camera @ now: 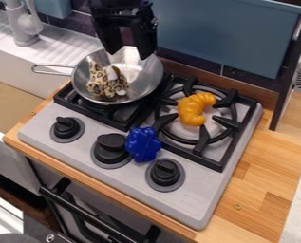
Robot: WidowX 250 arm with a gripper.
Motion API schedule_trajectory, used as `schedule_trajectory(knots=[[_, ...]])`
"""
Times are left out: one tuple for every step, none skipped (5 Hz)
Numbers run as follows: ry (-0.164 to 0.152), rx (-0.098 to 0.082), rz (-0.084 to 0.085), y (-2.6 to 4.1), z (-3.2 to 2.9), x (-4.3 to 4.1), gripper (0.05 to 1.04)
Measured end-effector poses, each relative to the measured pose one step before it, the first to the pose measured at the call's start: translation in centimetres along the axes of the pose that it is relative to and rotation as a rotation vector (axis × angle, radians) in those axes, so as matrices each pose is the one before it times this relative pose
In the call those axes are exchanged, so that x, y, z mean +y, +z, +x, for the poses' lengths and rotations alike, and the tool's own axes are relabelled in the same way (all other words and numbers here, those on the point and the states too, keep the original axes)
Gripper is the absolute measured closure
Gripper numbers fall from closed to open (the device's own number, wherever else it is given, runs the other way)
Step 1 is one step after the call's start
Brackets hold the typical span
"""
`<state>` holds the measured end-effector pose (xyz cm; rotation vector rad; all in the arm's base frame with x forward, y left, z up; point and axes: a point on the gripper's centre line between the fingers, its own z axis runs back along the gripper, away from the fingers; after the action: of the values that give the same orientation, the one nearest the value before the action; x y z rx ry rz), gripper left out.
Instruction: Put the blue object in the right burner
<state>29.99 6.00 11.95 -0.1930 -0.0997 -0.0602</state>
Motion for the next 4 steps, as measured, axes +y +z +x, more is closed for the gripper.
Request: schedule_trajectory(knots=[[0.0078,0.0333,-0.0127,-0.978,-0.422,0.118,0.081],[-0.0079,-0.0049,0.0138,-0.55,-0.002,0.93,0.081],[-0.0047,-0.0007,0.015,-0.846,-0.372,0.627,0.081],[-0.0172,-0.0019,-0.0082,-0.349,-0.761,0.923,0.081]])
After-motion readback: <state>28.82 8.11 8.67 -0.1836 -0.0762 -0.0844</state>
